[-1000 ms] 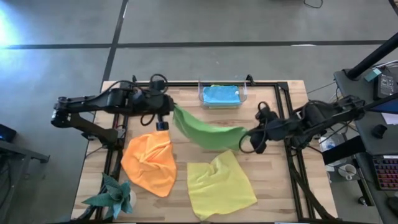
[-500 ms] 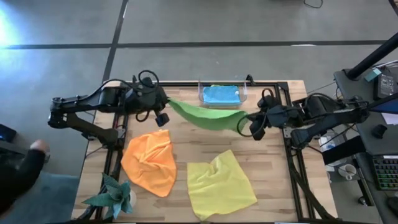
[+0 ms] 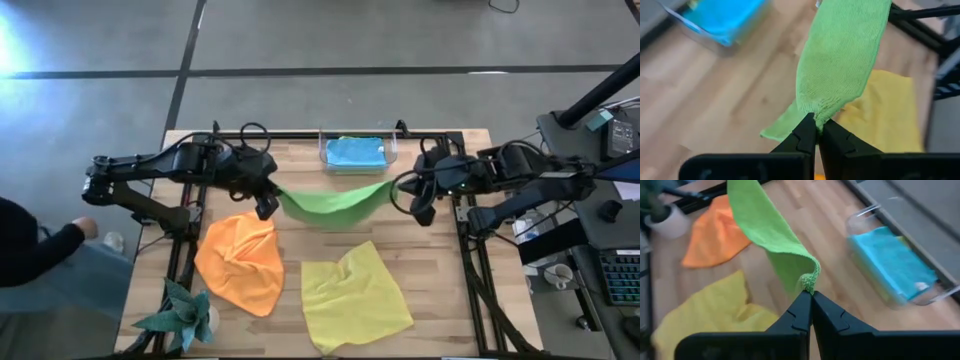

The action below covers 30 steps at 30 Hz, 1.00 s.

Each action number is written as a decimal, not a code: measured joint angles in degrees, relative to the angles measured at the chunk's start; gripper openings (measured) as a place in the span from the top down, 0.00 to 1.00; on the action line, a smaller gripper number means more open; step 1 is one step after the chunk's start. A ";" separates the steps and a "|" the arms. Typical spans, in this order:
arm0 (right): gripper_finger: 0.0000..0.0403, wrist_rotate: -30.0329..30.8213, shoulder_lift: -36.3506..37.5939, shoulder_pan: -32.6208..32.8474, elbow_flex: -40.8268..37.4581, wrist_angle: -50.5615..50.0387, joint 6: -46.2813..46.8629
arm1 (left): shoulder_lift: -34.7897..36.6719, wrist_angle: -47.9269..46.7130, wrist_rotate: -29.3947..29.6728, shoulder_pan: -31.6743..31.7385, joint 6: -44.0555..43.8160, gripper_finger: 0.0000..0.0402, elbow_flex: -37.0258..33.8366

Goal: Fold microfiber towels
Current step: Fold the green microfiber cloth

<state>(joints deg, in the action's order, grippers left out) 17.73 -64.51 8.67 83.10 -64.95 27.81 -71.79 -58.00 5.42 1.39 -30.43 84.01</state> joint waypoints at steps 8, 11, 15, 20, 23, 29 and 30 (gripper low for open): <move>0.98 -5.83 0.00 0.08 1.06 -6.77 8.43 | -0.40 0.02 -9.64 -0.28 -10.24 1.00 0.00; 0.98 -6.08 0.00 0.78 1.06 -9.34 13.71 | -0.59 -0.02 -12.40 -0.74 -13.74 1.00 -0.03; 0.98 -8.98 0.00 2.75 1.09 -9.80 18.10 | -0.55 0.00 -16.65 -1.49 -18.85 1.00 -0.04; 0.98 -11.09 -0.87 6.06 2.15 -9.56 21.32 | -0.57 0.09 -20.39 -2.60 -22.74 1.00 -0.04; 0.98 -12.15 -1.81 8.11 3.59 -9.35 21.73 | -0.57 0.45 -21.49 -3.29 -23.36 1.00 -0.04; 0.98 -11.77 -3.46 9.51 6.95 -9.93 21.63 | -0.57 0.52 -21.27 -3.69 -23.04 1.00 -0.04; 0.98 -11.15 -3.56 9.35 7.01 -10.36 21.40 | -0.57 0.51 -20.39 -3.69 -21.73 1.00 -0.04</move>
<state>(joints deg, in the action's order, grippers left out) 6.59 -68.07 18.01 90.11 -75.31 49.21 -72.36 -57.49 -14.97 -2.31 -52.16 83.96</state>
